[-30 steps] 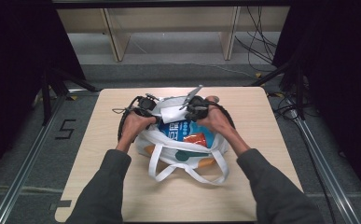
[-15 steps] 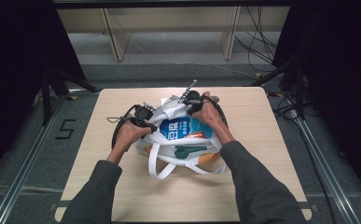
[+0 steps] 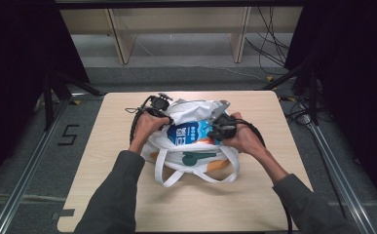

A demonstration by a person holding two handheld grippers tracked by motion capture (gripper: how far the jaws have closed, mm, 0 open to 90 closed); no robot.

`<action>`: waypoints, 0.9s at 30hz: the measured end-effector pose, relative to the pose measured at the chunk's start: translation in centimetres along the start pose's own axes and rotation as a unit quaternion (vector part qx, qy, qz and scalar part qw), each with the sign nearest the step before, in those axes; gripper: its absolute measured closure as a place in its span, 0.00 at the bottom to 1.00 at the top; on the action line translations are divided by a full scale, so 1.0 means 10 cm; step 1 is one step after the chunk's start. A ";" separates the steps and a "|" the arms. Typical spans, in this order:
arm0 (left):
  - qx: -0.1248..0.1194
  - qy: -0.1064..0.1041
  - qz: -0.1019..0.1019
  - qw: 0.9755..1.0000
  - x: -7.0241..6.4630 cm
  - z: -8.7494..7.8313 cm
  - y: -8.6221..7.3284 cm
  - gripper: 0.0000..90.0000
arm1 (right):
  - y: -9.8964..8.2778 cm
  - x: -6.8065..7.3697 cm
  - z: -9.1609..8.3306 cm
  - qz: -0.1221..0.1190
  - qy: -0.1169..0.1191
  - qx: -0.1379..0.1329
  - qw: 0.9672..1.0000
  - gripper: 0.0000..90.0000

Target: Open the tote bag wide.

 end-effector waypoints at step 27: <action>0.049 -0.012 0.126 0.991 -0.16 -0.40 -1.01 0.87 | 0.07 -0.19 0.08 0.030 -0.042 0.004 0.999 0.99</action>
Point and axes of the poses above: each handheld gripper's, and its own axes: z roughly forward along the jaws, y roughly out of its top, x roughly to its left, the point moved 1 cm from there along z, roughly forward along the jaws, and after that the axes turned 13 degrees about -z, right-handed, at the moved point
